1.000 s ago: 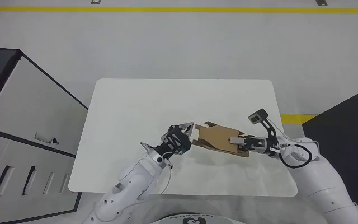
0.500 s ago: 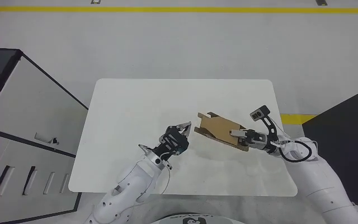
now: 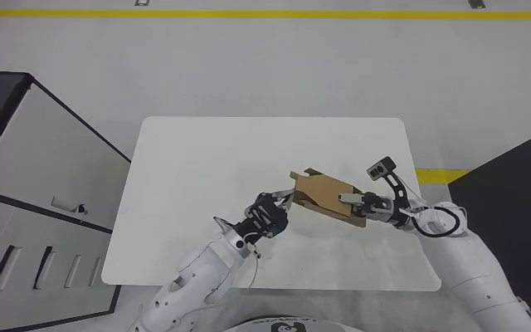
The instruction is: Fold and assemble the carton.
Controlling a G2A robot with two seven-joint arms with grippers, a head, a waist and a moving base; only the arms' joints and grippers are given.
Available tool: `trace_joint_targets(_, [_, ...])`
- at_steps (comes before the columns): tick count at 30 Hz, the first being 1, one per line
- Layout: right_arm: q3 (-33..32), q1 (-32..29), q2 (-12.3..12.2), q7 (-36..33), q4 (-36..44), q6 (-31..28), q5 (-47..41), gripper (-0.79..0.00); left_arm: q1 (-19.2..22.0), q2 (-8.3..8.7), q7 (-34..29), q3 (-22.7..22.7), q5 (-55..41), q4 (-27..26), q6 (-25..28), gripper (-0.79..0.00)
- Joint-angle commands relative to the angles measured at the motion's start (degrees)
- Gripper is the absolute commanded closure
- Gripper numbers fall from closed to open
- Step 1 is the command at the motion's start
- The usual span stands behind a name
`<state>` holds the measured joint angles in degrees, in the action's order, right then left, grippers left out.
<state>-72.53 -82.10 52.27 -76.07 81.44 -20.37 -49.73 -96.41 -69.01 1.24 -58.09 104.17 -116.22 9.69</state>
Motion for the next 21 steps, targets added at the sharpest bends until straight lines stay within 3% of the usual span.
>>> trace_joint_targets(1, [0.05, 0.06, 0.08, -0.19, -0.08, 0.16, 0.0, 0.0, 0.09, 0.0, 0.07, 0.23, -0.19, -0.06, 0.46, 0.0])
trace_joint_targets(21, [-0.73, 0.66, 0.93, 2.86, -1.16, 0.56, 1.28, 0.0, 0.87, 0.35, 2.42, 1.4, -1.12, -0.09, 4.58, 0.0])
